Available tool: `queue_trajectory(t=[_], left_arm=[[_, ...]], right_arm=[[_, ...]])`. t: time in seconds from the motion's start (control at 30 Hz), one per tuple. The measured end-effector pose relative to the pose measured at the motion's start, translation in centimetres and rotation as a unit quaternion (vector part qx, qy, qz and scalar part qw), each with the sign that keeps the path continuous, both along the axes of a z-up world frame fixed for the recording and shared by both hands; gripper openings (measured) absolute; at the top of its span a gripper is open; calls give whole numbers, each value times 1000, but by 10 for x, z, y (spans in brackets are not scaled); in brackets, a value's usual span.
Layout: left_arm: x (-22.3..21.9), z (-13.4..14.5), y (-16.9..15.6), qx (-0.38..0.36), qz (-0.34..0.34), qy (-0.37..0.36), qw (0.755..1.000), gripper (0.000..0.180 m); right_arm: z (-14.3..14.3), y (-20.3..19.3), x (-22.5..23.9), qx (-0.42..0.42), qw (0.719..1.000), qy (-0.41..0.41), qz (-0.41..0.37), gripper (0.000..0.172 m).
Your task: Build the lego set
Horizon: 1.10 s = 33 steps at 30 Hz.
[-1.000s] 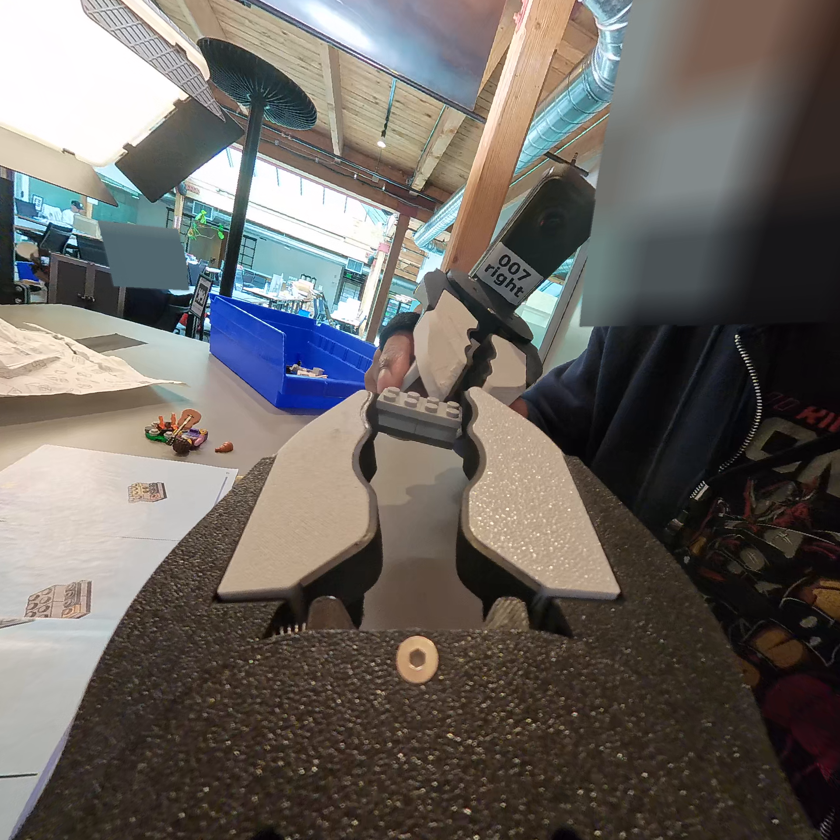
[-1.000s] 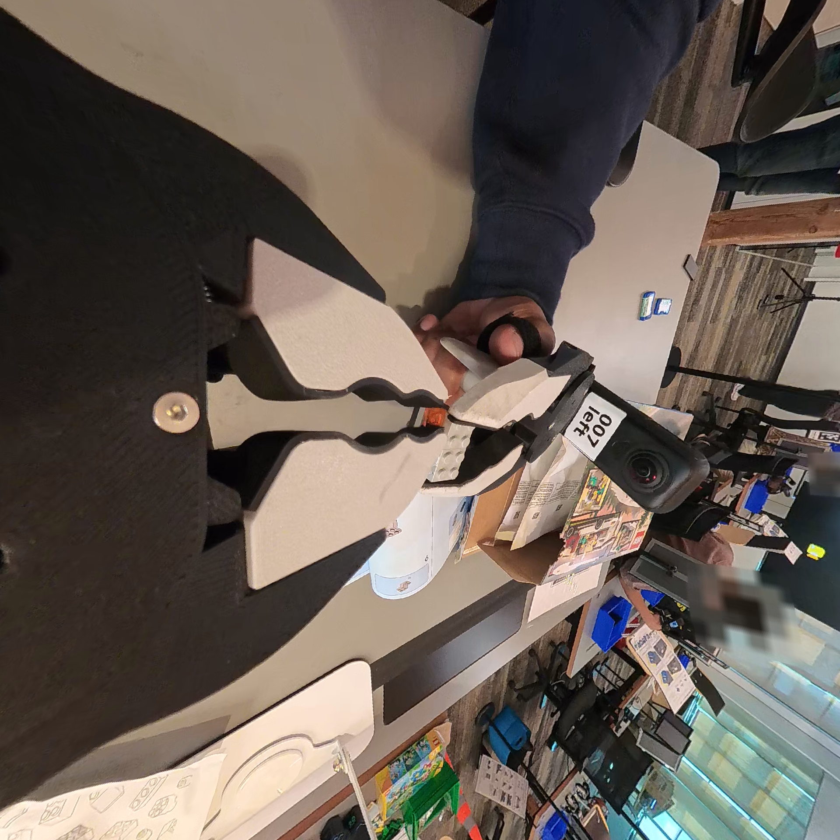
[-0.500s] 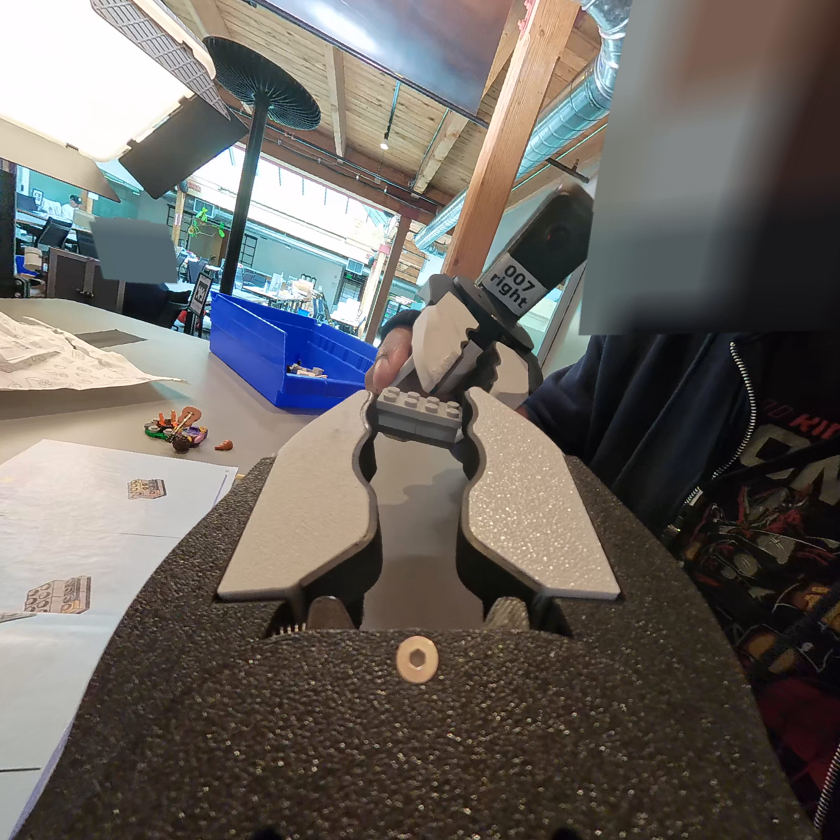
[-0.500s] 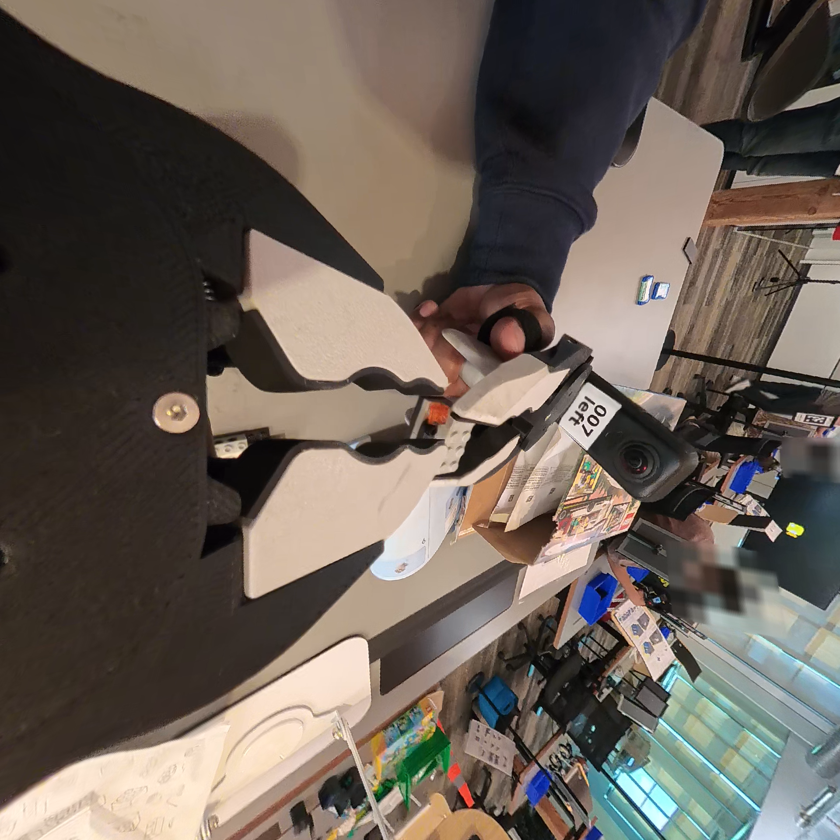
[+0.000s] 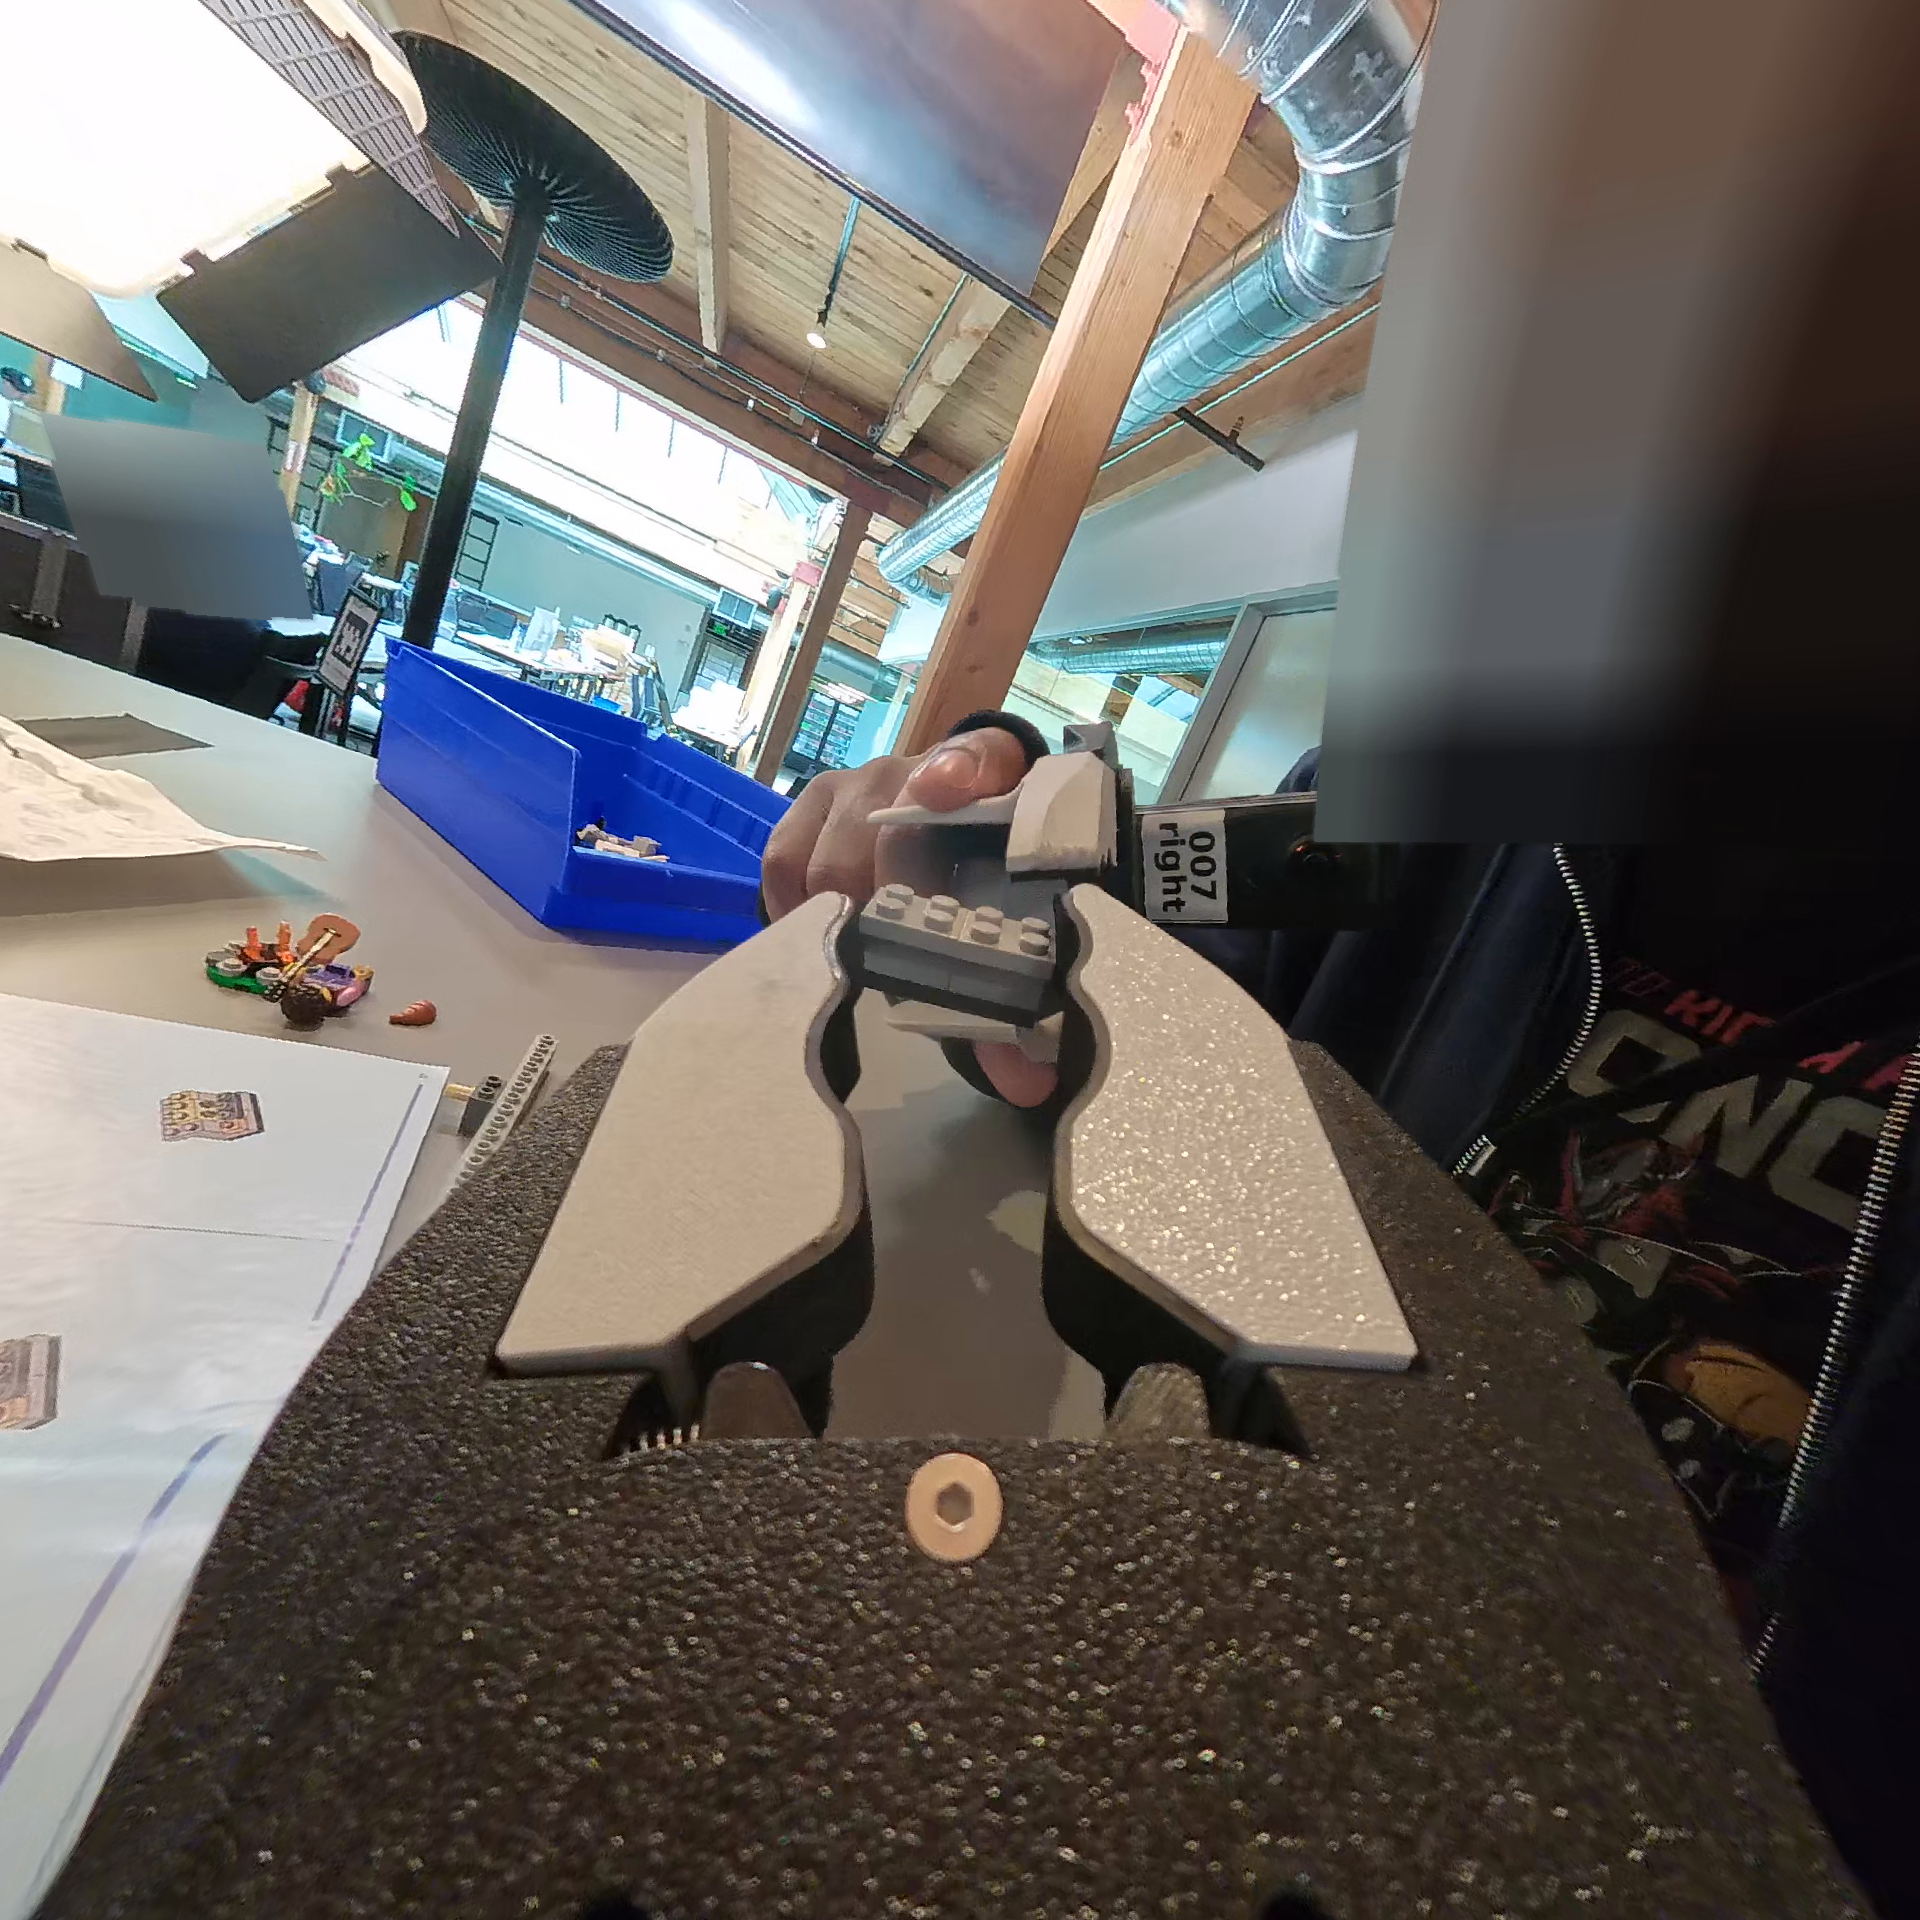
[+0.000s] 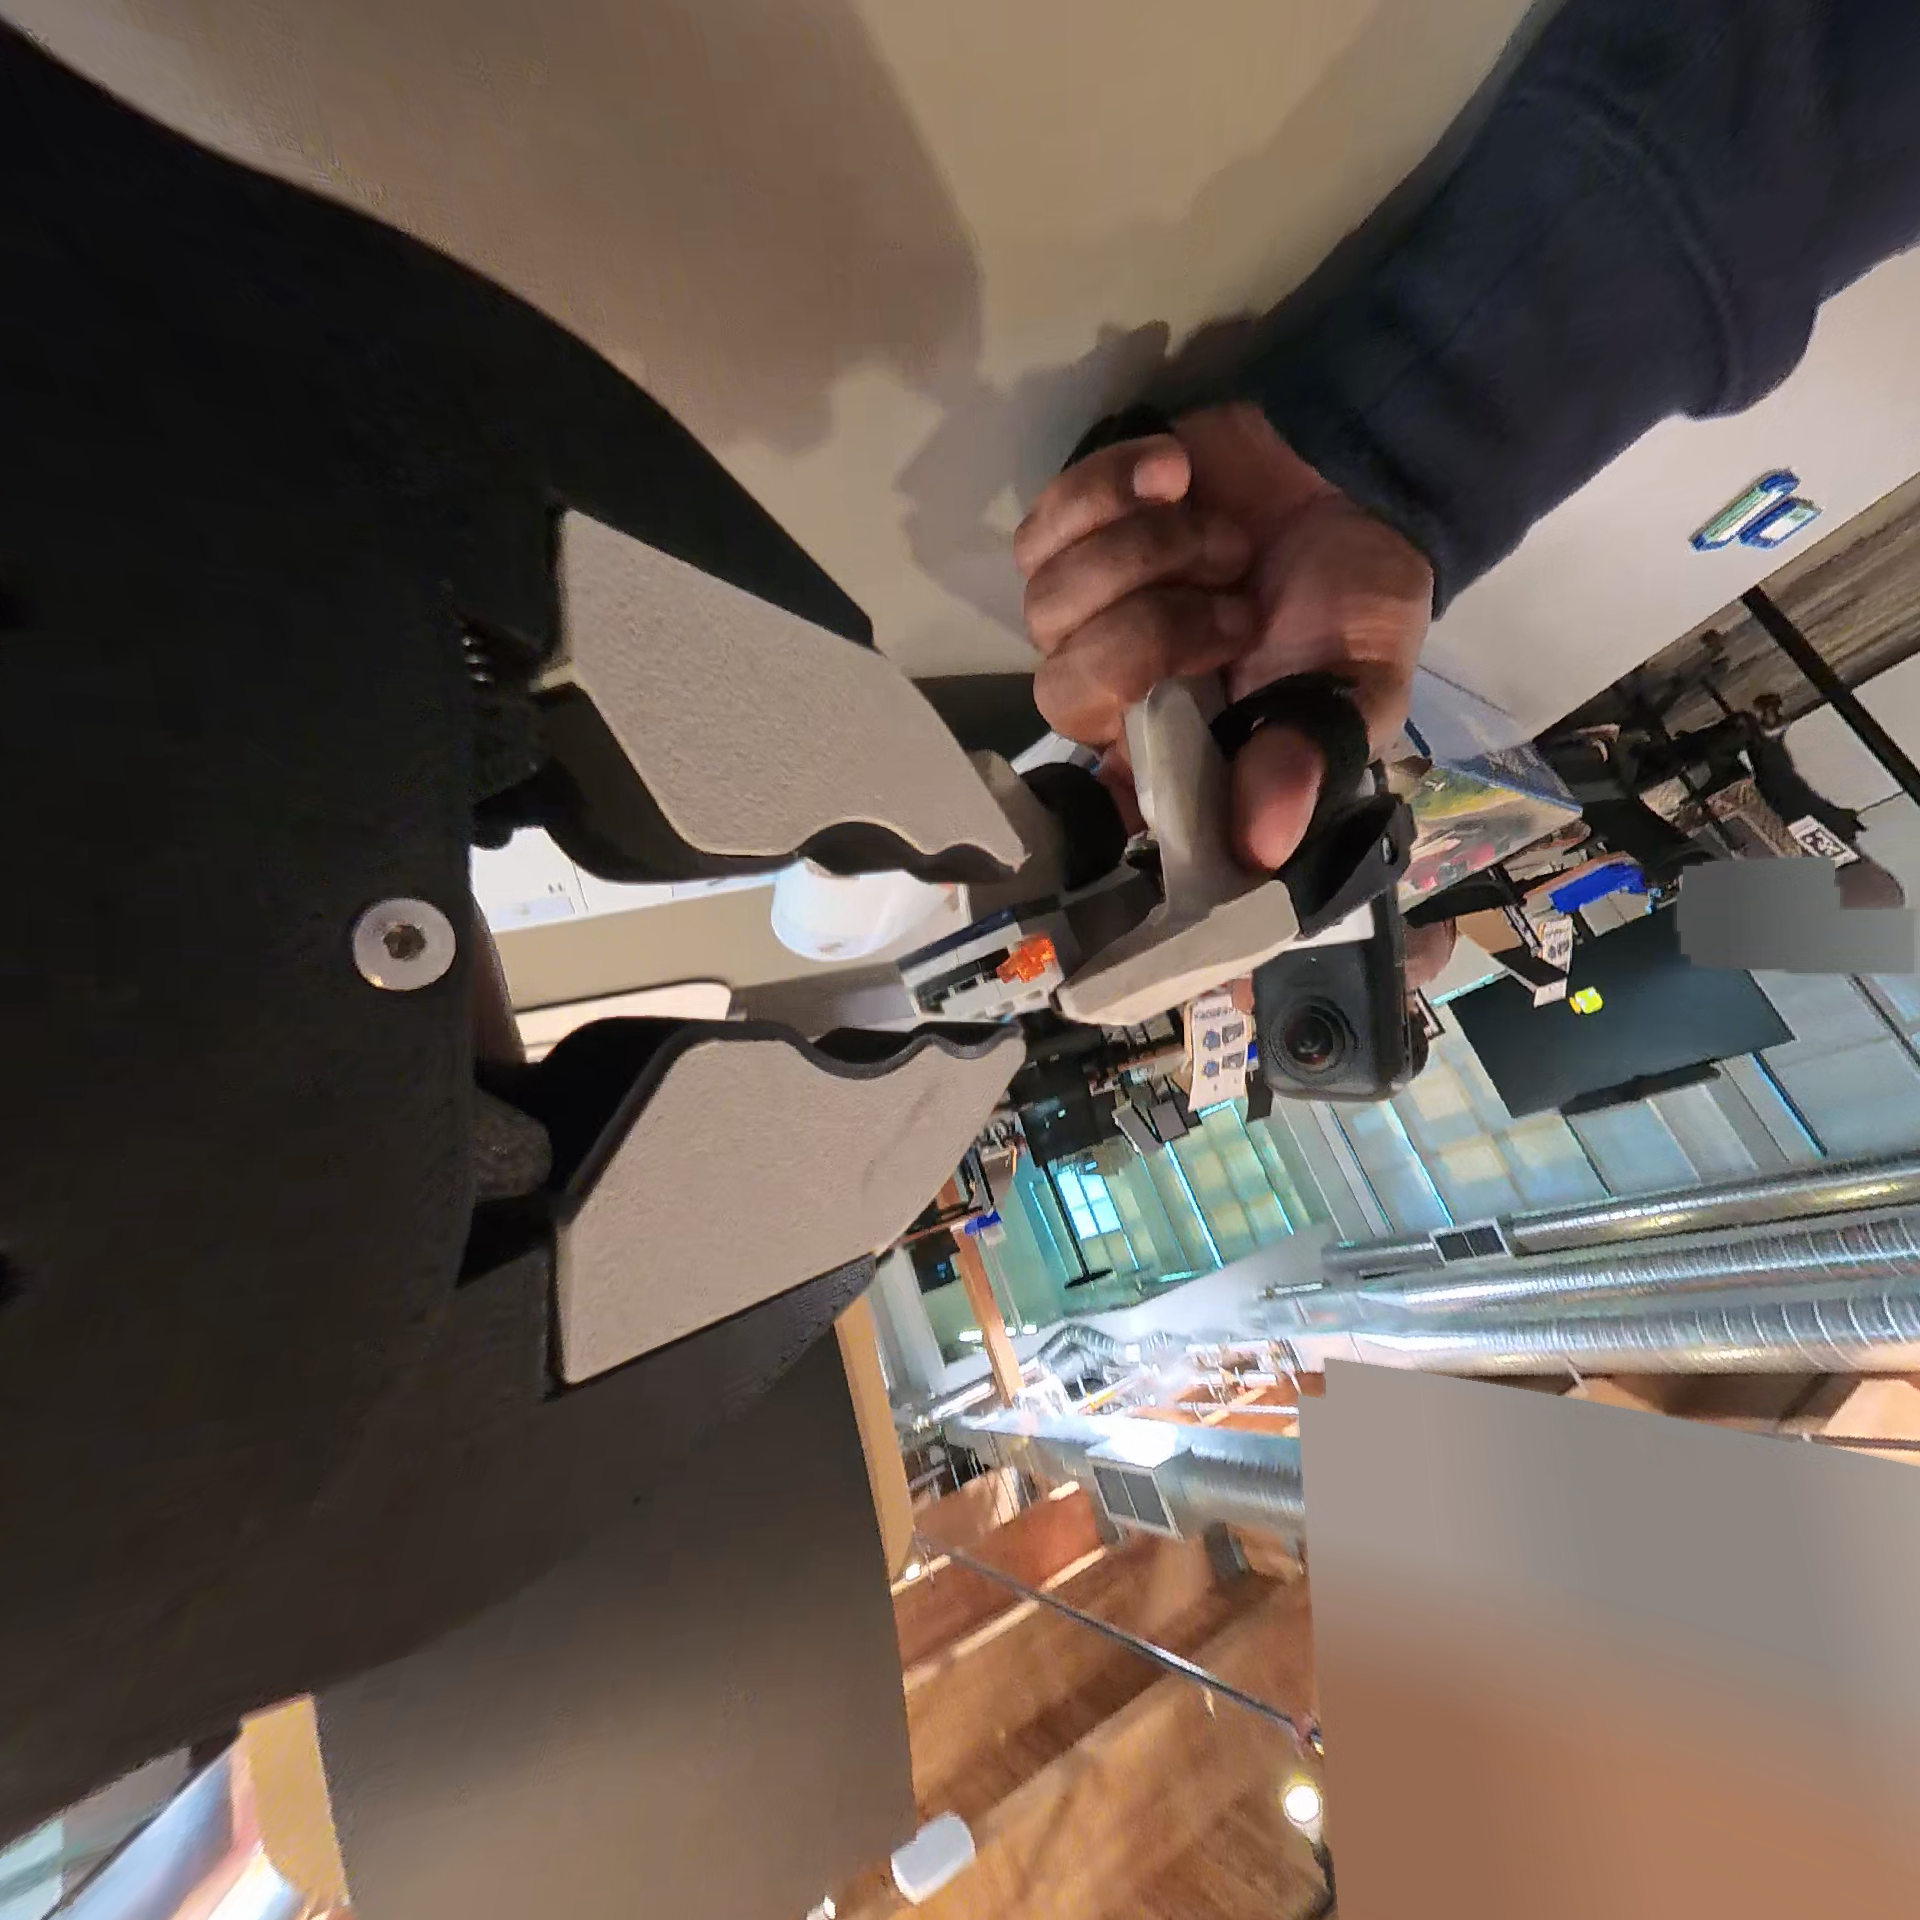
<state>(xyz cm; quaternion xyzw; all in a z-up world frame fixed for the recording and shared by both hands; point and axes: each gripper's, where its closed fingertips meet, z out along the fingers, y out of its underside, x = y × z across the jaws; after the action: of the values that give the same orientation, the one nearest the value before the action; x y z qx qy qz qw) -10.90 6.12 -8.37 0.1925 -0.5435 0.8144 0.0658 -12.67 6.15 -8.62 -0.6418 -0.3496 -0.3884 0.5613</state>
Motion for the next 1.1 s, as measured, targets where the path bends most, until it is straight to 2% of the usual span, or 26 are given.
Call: queue_trajectory(t=[0.37, 0.5, 0.6, 1.1], left_arm=[[-3, -1, -5, -3, -21, 11, 1000, 35], [-3, -1, -6, -7, -25, 18, 1000, 35], [-1, -1, -6, -16, -30, 34, 999, 35], [10, -6, -7, -45, -39, 100, 993, 35]], right_arm=[[-5, 4, -4, -4, 1000, -25, 3, 25], [-4, 5, -2, 5, 999, -35, -5, 15], [-5, 5, 0, 5, 999, -36, -8, 14], [-9, 5, 10, -20, 1000, 13, -17, 12]])
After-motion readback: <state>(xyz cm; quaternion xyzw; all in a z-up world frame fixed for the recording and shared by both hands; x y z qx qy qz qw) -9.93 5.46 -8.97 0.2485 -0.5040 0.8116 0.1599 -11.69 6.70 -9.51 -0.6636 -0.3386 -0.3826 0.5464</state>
